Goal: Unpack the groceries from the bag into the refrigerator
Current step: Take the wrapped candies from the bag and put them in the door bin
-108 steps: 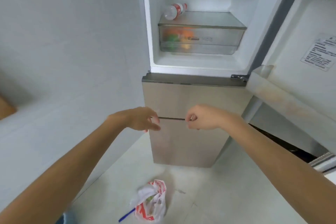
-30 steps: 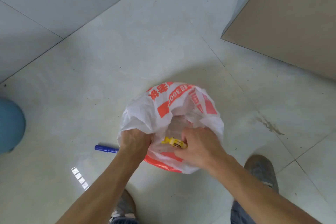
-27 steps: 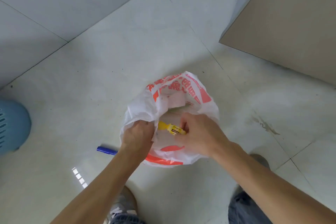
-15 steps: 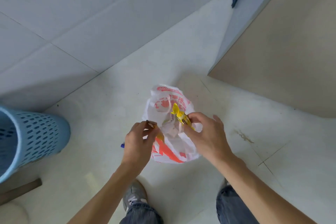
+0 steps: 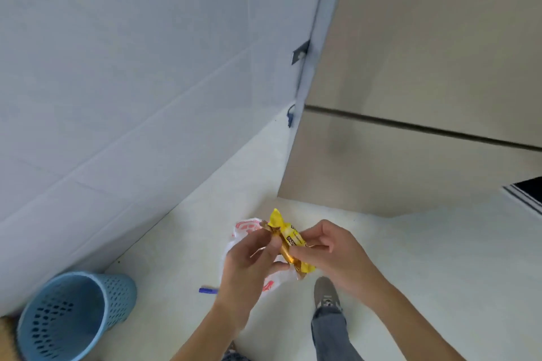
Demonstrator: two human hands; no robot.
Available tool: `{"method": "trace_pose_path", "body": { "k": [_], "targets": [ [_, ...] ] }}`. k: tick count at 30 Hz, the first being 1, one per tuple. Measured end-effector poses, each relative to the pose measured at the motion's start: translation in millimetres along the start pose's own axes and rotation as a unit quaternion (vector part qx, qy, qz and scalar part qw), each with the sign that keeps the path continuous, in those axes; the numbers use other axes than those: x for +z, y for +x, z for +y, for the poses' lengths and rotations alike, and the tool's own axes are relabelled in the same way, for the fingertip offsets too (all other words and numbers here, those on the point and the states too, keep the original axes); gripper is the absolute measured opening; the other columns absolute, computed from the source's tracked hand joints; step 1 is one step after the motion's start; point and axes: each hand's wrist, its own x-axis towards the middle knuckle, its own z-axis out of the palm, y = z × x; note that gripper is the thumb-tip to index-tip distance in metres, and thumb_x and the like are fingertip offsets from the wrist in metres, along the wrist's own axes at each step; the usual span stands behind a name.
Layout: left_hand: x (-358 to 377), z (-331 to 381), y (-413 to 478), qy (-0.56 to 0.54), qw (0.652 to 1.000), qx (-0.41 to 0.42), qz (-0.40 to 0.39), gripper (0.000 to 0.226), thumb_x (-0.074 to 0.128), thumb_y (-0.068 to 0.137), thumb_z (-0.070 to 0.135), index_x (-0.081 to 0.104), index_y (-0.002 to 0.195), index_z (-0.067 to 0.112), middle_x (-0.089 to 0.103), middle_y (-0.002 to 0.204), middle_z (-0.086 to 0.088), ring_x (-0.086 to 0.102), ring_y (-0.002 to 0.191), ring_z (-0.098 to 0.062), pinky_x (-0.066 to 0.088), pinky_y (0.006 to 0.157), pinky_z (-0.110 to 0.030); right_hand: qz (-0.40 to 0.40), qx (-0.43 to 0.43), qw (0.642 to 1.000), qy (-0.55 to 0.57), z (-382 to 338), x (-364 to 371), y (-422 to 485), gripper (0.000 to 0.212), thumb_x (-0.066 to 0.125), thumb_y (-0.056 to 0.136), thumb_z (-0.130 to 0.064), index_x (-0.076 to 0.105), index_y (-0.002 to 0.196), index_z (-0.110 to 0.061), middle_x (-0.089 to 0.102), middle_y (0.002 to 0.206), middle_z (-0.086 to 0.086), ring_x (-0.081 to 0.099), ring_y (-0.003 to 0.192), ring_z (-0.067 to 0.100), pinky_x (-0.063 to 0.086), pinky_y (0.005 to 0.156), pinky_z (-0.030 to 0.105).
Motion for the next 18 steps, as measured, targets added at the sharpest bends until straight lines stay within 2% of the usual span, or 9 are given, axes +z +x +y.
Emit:
{"method": "trace_pose_path", "body": {
  "k": [2, 4, 6, 7, 11, 15, 18],
  "targets": [
    [34.6, 43.9, -22.4, 0.006, 0.999, 0.018, -0.036, 0.020, 0.065, 0.092, 0.015, 0.071, 0.103, -0.001, 0.075, 0.099, -0.015, 0.073, 0.093, -0.028, 0.060, 0.079, -0.032, 0.038, -0.013, 0.999, 0.000, -31.5, -30.5, -35.7, 0.031, 0.087, 0.071, -0.014, 0.062, 0.086, -0.003, 0.077, 0.085, 0.003, 0.075, 0.077, 0.019, 0.059, 0.066, 0.032],
    [71.0, 81.9, -42.9, 0.028, 0.997, 0.040, -0.061, 0.021, 0.074, 0.086, 0.018, 0.071, 0.103, 0.005, 0.076, 0.096, -0.011, 0.074, 0.092, -0.023, 0.059, 0.074, -0.027, 0.073, -0.036, 0.997, -0.006, -57.7, -58.8, -71.7, 0.031, 0.089, 0.069, -0.016, 0.062, 0.082, -0.008, 0.077, 0.086, 0.002, 0.074, 0.081, 0.019, 0.061, 0.072, 0.040],
    [107.8, 115.3, -62.4, 0.044, 0.993, 0.060, -0.087, 0.021, 0.074, 0.085, 0.014, 0.071, 0.104, 0.008, 0.077, 0.093, -0.009, 0.075, 0.088, -0.019, 0.057, 0.067, -0.020, 0.115, -0.065, 0.991, -0.009, -78.6, -87.3, -110.2, 0.025, 0.087, 0.071, -0.020, 0.065, 0.082, -0.015, 0.076, 0.089, -0.002, 0.073, 0.083, 0.014, 0.061, 0.075, 0.040],
    [125.7, 130.5, -71.7, 0.046, 0.991, 0.067, -0.108, 0.022, 0.074, 0.085, 0.013, 0.071, 0.106, 0.008, 0.077, 0.092, -0.007, 0.075, 0.089, -0.020, 0.057, 0.068, -0.020, 0.138, -0.076, 0.988, -0.004, -86.8, -101.7, -129.8, 0.022, 0.085, 0.074, -0.024, 0.066, 0.085, -0.019, 0.076, 0.090, -0.004, 0.073, 0.084, 0.012, 0.061, 0.076, 0.039],
    [195.6, 178.7, -110.4, 0.078, 0.968, 0.088, -0.222, 0.031, 0.082, 0.076, 0.021, 0.075, 0.106, 0.017, 0.077, 0.099, -0.003, 0.072, 0.099, -0.020, 0.051, 0.091, -0.031, 0.203, -0.110, 0.971, 0.057, -105.8, -155.7, -206.0, 0.027, 0.072, 0.087, -0.029, 0.065, 0.113, -0.025, 0.076, 0.096, -0.001, 0.072, 0.090, 0.015, 0.059, 0.081, 0.032],
    [269.4, 205.8, -138.4, 0.107, 0.930, 0.103, -0.336, 0.038, 0.080, 0.074, 0.027, 0.072, 0.110, 0.019, 0.075, 0.105, -0.007, 0.069, 0.101, -0.022, 0.049, 0.099, -0.039, 0.285, -0.140, 0.947, 0.053, -116.7, -209.9, -274.9, 0.016, 0.068, 0.091, -0.025, 0.073, 0.106, -0.025, 0.075, 0.093, 0.006, 0.069, 0.081, 0.017, 0.054, 0.070, 0.024],
    [323.8, 223.3, -154.1, 0.119, 0.902, 0.118, -0.399, 0.041, 0.079, 0.079, 0.036, 0.069, 0.115, 0.020, 0.074, 0.111, -0.004, 0.068, 0.107, -0.023, 0.053, 0.095, -0.044, 0.369, -0.150, 0.917, 0.012, -127.8, -255.6, -322.3, 0.012, 0.068, 0.090, -0.030, 0.073, 0.101, -0.031, 0.073, 0.091, 0.002, 0.068, 0.082, 0.020, 0.054, 0.073, 0.034]
  ]
}}
